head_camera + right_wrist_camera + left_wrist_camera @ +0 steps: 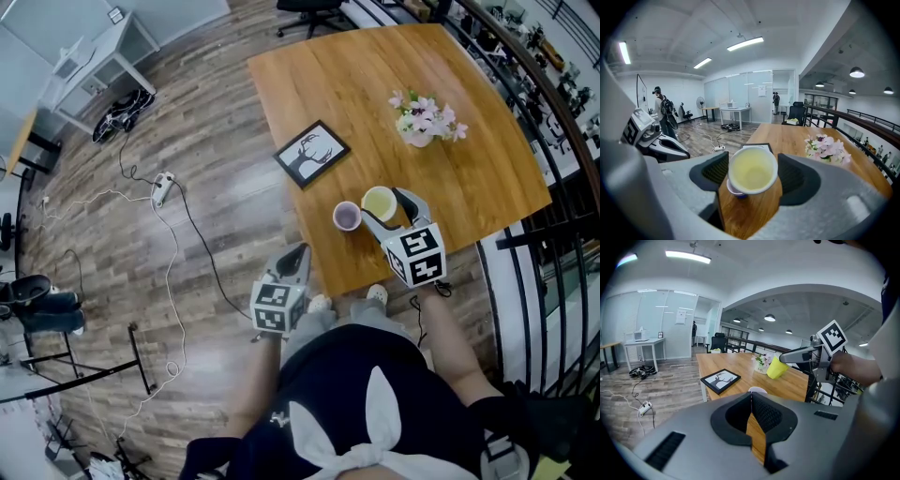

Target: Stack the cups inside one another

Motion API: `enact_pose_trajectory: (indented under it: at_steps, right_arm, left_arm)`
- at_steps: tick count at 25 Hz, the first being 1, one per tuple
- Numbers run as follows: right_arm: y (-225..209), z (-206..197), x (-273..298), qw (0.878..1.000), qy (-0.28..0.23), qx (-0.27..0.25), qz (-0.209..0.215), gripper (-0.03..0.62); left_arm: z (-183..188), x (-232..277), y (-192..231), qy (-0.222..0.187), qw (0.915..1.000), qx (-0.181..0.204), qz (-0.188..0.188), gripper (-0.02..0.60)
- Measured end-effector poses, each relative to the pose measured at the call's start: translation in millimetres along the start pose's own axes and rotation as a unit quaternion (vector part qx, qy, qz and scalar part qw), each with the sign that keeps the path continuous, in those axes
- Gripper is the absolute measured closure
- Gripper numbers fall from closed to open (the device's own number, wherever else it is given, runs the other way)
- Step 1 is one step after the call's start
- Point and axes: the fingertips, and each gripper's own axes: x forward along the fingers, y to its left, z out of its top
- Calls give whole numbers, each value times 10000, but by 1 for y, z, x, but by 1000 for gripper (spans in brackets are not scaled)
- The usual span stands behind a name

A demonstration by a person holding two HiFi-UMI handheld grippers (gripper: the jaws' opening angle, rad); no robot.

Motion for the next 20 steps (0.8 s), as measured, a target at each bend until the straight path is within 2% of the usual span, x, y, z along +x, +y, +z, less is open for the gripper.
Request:
enact_pose_trajectory:
  at_steps: [6,20]
  right_arm:
    - [20,4,14,9996,34,-122,251,269]
    - [36,-1,31,9978,202,-242,586,269]
  left_arm:
    - [-5,-3,1,15,10000,-57,24,562]
    - [-11,0,6,33,9998,-183,118,562]
